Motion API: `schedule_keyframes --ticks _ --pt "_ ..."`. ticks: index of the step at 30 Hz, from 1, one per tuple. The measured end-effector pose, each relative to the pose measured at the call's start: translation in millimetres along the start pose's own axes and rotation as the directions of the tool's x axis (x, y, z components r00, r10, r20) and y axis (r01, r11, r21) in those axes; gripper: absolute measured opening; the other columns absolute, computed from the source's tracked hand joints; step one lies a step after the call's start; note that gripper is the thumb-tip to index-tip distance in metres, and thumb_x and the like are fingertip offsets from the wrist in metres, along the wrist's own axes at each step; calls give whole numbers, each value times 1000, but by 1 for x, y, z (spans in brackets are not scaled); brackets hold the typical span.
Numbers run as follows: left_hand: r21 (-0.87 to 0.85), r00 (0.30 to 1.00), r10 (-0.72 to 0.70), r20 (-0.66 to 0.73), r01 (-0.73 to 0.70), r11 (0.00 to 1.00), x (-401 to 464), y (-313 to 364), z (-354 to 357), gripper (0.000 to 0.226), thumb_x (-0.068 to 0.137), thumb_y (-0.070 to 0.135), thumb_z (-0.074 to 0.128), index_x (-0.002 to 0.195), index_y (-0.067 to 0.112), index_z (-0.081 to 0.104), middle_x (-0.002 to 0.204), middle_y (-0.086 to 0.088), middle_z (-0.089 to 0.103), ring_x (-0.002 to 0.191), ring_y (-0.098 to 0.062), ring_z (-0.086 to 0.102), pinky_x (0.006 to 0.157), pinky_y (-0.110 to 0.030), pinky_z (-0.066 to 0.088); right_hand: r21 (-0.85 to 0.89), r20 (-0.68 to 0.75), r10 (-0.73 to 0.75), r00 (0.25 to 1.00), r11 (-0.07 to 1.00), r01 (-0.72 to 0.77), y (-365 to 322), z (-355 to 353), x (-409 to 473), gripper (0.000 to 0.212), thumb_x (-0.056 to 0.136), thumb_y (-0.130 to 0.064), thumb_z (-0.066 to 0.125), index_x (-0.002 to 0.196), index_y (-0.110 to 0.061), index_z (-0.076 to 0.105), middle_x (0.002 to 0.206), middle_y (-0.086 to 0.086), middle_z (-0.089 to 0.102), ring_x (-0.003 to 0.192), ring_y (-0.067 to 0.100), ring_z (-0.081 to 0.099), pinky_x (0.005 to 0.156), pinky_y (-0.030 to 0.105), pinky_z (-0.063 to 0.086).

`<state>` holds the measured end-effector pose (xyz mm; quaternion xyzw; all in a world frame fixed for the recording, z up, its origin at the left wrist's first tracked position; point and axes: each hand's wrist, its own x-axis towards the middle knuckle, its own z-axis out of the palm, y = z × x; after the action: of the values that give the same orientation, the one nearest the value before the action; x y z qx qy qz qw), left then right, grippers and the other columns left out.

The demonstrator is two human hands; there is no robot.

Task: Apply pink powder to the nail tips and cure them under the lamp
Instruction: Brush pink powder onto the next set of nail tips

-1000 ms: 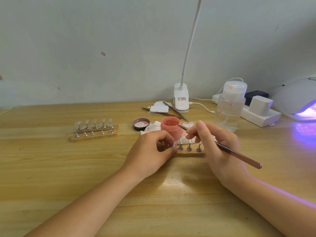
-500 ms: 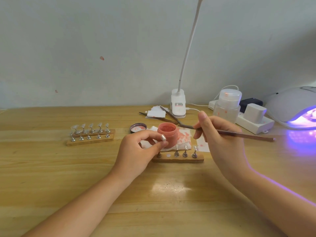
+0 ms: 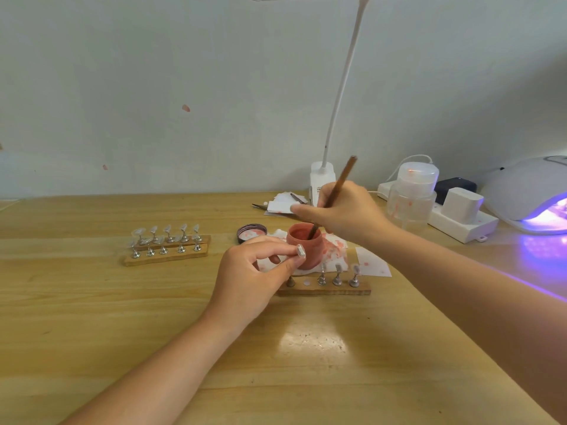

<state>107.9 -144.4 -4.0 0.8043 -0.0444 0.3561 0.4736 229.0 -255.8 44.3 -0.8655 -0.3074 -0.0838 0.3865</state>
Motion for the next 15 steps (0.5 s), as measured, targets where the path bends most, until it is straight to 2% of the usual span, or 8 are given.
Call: schedule_keyframes --ticks 4,10,15 --pt "-8 1000 -16 -2 16 1000 0 0 0 21 69 0 74 74 21 71 72 16 64 69 10 56 61 -1 35 -71 68 -9 998 997 13 -4 6 1 47 76 -52 66 55 -14 48 55 -2 50 60 15 52 61 35 45" --pt "-14 999 -31 -17 31 999 0 1 1 23 69 -1 74 74 21 70 72 16 64 67 8 55 57 -2 34 142 -51 72 996 988 -64 -2 -15 6 45 76 -45 70 51 -17 45 36 -10 47 40 0 46 47 16 37" --pt "-2 999 -42 -22 42 999 0 3 0 27 69 0 74 71 27 69 70 18 64 67 5 55 57 -4 35 240 -63 129 990 965 -110 8 -22 2 45 79 -41 69 49 -15 46 31 -11 45 35 -4 43 52 21 34"
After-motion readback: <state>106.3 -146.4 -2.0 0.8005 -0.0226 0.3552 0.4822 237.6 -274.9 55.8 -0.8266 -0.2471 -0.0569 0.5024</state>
